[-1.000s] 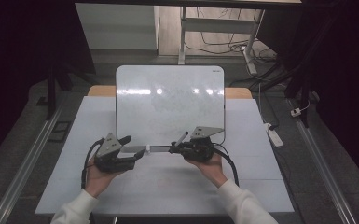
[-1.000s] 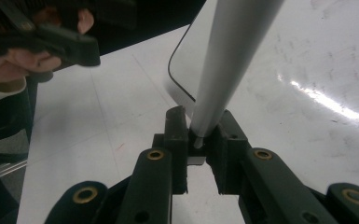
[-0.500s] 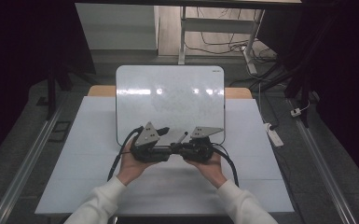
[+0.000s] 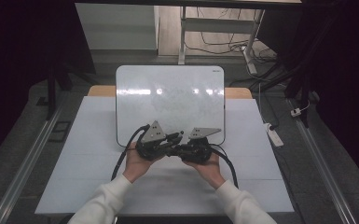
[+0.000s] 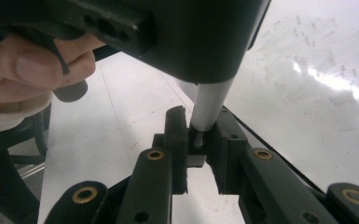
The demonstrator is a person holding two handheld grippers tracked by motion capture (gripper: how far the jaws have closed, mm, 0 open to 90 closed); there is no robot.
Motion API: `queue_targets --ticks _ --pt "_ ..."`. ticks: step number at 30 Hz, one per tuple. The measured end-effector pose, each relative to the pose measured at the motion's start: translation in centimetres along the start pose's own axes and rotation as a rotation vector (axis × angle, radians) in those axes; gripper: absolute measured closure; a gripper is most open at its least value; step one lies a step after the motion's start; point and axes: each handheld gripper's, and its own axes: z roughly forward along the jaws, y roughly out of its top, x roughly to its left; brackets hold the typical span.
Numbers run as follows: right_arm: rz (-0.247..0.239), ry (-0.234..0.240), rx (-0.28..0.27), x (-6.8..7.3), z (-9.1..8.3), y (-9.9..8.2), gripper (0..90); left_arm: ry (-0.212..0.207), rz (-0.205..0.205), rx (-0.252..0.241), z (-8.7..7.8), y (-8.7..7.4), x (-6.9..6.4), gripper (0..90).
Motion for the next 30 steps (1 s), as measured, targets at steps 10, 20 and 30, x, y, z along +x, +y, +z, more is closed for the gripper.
queue_targets --ticks 10,20,30 --pt "0.000 0.008 -0.022 0.2 0.0 -0.1 69.5 0.025 0.003 -0.006 -0.8 -0.1 0.4 81.2" --pt "-0.049 -0.128 -0.106 -0.1 -4.1 -1.7 49.0 0.095 -0.066 -0.034 -3.8 -1.1 3.2 81.2" --pt "-0.028 -0.356 -0.086 -2.4 -11.1 -6.3 46.7 0.166 -0.112 -0.043 -5.7 -1.7 5.4 81.2"
